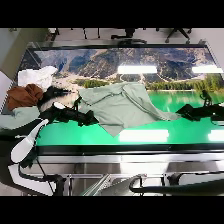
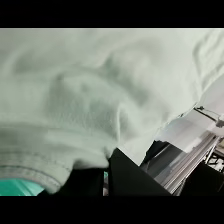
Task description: Fold the shirts.
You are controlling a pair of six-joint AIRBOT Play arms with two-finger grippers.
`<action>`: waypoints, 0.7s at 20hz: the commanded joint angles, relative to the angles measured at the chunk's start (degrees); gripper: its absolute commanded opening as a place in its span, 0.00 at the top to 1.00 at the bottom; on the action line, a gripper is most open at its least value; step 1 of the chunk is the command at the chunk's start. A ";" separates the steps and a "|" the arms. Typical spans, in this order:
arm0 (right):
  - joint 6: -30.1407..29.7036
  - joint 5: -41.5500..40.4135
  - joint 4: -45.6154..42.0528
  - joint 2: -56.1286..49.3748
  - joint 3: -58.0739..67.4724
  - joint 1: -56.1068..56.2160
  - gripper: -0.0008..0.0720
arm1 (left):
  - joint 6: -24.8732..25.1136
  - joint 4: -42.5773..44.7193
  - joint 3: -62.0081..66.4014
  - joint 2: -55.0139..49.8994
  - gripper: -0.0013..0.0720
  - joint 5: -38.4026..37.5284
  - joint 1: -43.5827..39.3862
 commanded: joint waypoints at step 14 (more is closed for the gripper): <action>-8.70 7.19 59.87 24.24 22.16 -6.60 0.96 | -9.84 -1.29 47.95 25.20 0.96 -17.59 7.72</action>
